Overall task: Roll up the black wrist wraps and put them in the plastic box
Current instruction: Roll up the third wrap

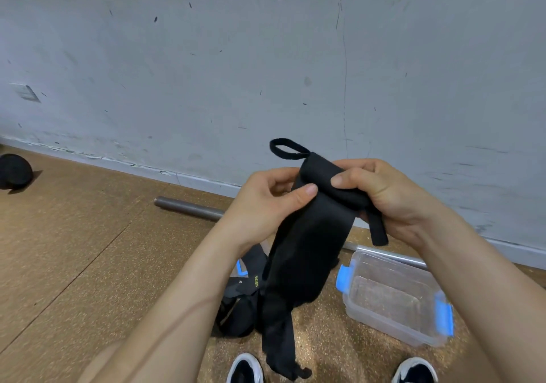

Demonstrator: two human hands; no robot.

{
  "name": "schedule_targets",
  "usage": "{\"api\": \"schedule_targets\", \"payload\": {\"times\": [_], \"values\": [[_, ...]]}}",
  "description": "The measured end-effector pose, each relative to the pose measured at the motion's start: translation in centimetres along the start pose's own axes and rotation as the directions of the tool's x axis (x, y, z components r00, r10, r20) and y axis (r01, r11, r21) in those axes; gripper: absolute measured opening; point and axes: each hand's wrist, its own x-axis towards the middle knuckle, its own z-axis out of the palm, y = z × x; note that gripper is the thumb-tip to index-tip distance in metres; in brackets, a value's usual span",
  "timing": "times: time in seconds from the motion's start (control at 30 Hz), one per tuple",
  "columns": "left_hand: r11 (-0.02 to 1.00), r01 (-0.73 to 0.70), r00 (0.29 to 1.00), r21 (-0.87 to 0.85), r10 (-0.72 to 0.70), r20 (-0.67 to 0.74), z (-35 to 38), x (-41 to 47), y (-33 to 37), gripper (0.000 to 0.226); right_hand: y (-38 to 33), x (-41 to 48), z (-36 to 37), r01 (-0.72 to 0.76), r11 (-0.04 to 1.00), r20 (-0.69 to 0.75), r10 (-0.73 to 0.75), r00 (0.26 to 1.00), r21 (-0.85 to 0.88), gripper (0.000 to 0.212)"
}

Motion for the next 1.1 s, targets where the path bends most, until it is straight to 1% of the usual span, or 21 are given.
{"api": "schedule_targets", "payload": {"times": [0.07,0.17,0.27,0.33,0.43,0.47,0.53,0.6,0.7,0.77,0.83,0.87,0.9,0.97,1.0,1.03,1.1], "values": [[0.998,0.020,0.998,-0.058,-0.024,-0.063,-0.1,0.0,0.0,0.013,-0.1,0.2,-0.3,0.005,1.000,-0.054,-0.005,0.999,0.005,0.038],[0.996,0.011,0.986,-0.085,-0.025,-0.163,0.0,0.1,-0.2,0.006,-0.2,0.1,-0.4,0.025,1.000,-0.060,-0.025,0.998,0.001,0.042],[0.998,-0.013,0.982,-0.055,0.002,-0.190,0.6,0.2,-0.6,0.002,-0.4,-0.3,-0.4,0.055,0.988,-0.068,-0.066,0.995,-0.143,0.043],[0.999,-0.027,0.985,-0.036,0.020,-0.173,0.8,0.5,-1.1,0.010,-0.5,-0.4,-0.4,0.087,0.959,-0.084,-0.114,0.990,-0.269,0.040],[0.998,-0.021,0.995,-0.064,0.015,-0.099,1.3,0.6,-1.4,0.020,-0.2,-0.2,-0.2,0.155,0.904,-0.100,-0.211,0.972,-0.398,0.019],[0.995,-0.019,0.997,-0.093,0.012,-0.079,1.6,0.6,-1.4,0.024,0.0,-0.1,0.0,0.180,0.891,-0.097,-0.240,0.966,-0.417,0.018],[0.990,-0.021,0.997,-0.139,0.010,-0.077,2.1,0.5,-1.6,0.035,0.4,0.0,0.5,0.222,0.878,-0.076,-0.279,0.957,-0.423,0.023],[0.991,-0.022,0.994,-0.130,0.008,-0.106,2.4,0.6,-1.7,0.041,0.5,-0.1,0.9,0.254,0.859,-0.052,-0.308,0.950,-0.445,0.032],[0.995,-0.029,0.995,-0.094,0.020,-0.098,2.1,1.2,-1.9,0.039,0.2,0.0,0.7,0.265,0.804,-0.066,-0.351,0.934,-0.532,0.041],[0.985,-0.034,0.999,-0.172,0.027,-0.043,1.7,1.4,-1.7,0.041,-0.3,0.0,0.3,0.265,0.755,-0.063,-0.375,0.925,-0.599,0.039],[0.958,-0.022,0.998,-0.285,0.039,0.053,1.3,1.1,-1.2,0.044,-0.6,-0.1,0.0,0.273,0.669,-0.033,-0.406,0.913,-0.691,0.039],[0.950,-0.011,0.997,-0.311,0.035,0.073,1.2,1.0,-1.0,0.042,-0.7,-0.2,0.0,0.280,0.625,-0.010,-0.418,0.908,-0.729,0.041],[0.951,-0.006,0.998,-0.310,0.024,0.054,1.2,0.9,-0.7,0.040,-0.7,-0.2,0.0,0.289,0.586,0.018,-0.423,0.906,-0.757,0.041],[0.963,-0.018,0.998,-0.268,0.003,-0.056,1.2,0.9,-0.6,0.040,-0.5,-0.2,0.2,0.297,0.526,0.064,-0.416,0.907,-0.797,0.040],[0.966,-0.028,0.995,-0.255,0.002,-0.099,1.2,0.9,-0.7,0.039,-0.5,-0.2,0.4,0.290,0.524,0.066,-0.404,0.912,-0.801,0.038],[0.968,-0.039,0.993,-0.246,0.009,-0.122,1.2,0.8,-0.7,0.035,-0.7,-0.3,0.5,0.273,0.562,0.052,-0.377,0.925,-0.781,0.036],[0.978,-0.076,0.989,-0.193,0.049,-0.140,1.0,0.8,-0.8,0.022,-1.7,-0.6,0.5,0.211,0.706,0.016,-0.272,0.962,-0.676,0.036]]}}
